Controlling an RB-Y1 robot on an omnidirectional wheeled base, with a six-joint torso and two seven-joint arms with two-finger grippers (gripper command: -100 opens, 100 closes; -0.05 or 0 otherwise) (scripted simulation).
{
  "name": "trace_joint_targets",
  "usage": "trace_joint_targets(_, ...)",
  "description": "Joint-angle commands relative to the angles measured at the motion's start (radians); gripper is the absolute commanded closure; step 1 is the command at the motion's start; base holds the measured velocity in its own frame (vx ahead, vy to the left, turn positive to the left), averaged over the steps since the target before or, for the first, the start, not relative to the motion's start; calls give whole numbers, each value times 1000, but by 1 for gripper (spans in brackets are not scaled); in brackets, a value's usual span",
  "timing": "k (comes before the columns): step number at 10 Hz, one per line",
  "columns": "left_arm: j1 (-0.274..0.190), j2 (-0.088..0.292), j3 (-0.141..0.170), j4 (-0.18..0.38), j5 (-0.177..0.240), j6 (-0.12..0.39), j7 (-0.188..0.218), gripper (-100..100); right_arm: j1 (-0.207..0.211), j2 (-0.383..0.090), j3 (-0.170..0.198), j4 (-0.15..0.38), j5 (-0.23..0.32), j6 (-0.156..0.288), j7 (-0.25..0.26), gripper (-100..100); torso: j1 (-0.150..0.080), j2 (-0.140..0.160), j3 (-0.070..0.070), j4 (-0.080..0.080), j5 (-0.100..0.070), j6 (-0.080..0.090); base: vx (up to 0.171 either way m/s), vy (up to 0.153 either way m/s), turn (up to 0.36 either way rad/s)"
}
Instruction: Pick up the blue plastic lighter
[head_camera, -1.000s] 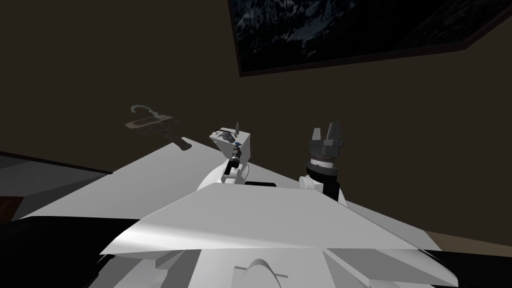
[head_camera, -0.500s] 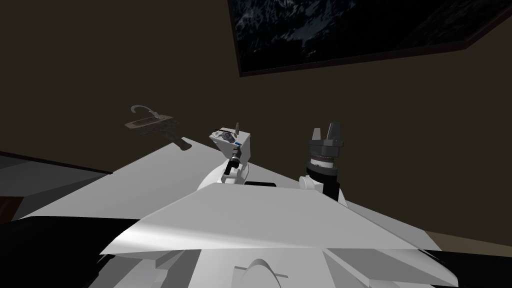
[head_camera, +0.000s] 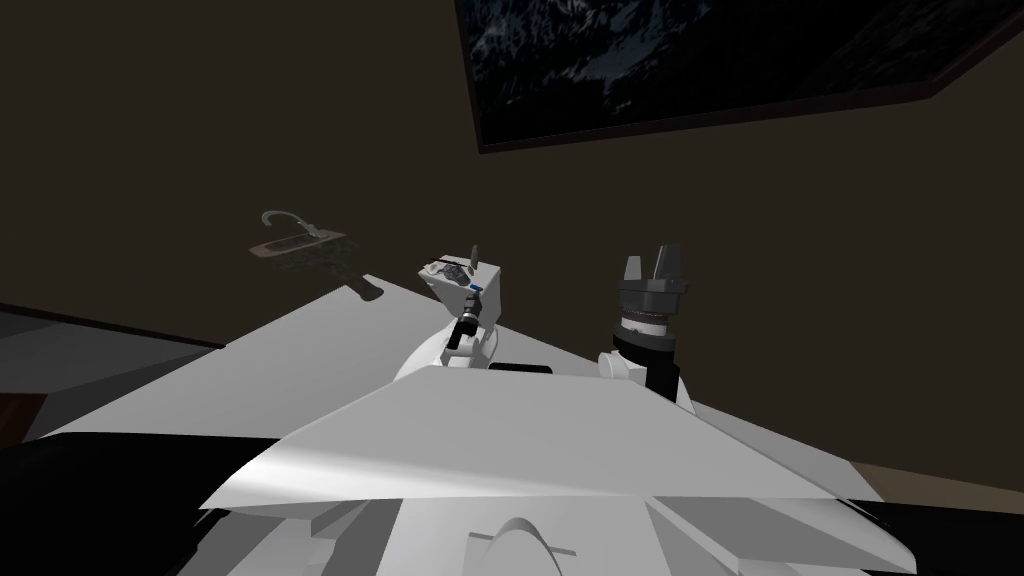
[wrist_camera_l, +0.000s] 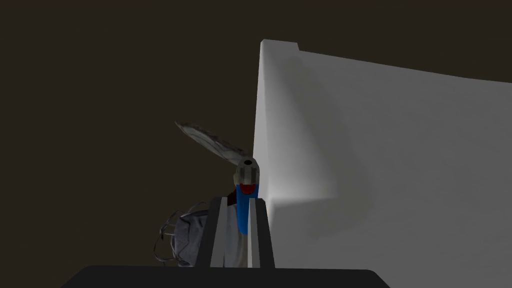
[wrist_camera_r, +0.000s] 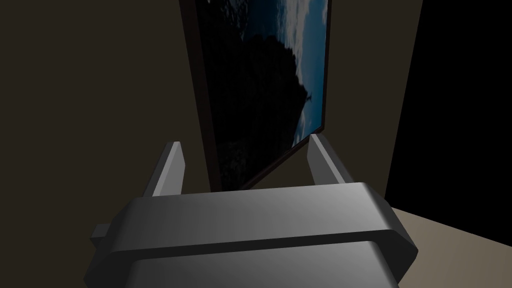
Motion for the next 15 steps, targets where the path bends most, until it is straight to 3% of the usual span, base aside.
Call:
trace_joint_targets(1,-3,38,5,-14,9,35,5,-100,0,0,0,0,0,0,0,0,0,0,0,0,0,0,-4,6,-10)
trace_joint_targets(5,-13,120,31,-77,53,168,25,-100,0,0,0,0,0,0,0,0,1,1,1,0,0,0,-15,13,-14)
trace_joint_targets(10,-20,154,50,-124,86,288,40,-100,0,0,0,0,0,0,0,0,1,1,1,0,0,0,-15,13,-9)
trace_joint_targets(15,-33,200,84,-206,143,434,65,-100,0,0,0,0,0,0,0,0,1,1,1,0,0,0,-19,14,-11)
